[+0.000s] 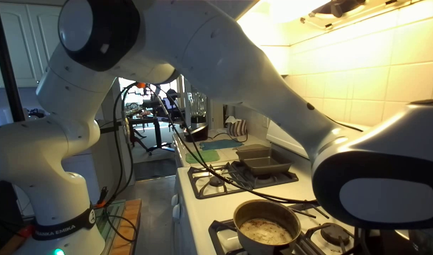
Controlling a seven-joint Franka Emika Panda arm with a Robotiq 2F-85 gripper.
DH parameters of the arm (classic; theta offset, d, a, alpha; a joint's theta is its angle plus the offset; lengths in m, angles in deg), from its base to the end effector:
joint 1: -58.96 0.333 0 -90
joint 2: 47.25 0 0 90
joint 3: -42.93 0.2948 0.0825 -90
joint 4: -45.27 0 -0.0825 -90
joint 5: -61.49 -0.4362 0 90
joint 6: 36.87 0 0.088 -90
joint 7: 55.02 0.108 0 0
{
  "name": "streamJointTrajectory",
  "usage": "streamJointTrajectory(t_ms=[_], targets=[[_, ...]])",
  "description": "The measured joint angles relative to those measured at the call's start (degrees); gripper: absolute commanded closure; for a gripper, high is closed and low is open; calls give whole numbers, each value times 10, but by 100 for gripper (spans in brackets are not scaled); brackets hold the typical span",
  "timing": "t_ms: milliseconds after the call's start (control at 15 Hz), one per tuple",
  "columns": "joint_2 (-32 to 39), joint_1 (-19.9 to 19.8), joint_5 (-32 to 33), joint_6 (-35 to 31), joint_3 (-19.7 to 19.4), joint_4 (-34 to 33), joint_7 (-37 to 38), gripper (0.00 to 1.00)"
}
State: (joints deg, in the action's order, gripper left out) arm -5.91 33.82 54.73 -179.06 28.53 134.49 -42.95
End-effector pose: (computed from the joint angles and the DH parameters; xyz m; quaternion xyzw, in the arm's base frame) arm 0.5950 -0.4601 0.2045 0.8925 -0.4349 0.1012 0.0633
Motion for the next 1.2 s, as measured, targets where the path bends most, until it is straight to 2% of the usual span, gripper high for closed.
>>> streamJointTrajectory(t_ms=[467, 1200], targets=[[-13, 7, 0, 5, 0, -3, 0, 94], [-81, 31, 0, 23, 8, 28, -33, 94]])
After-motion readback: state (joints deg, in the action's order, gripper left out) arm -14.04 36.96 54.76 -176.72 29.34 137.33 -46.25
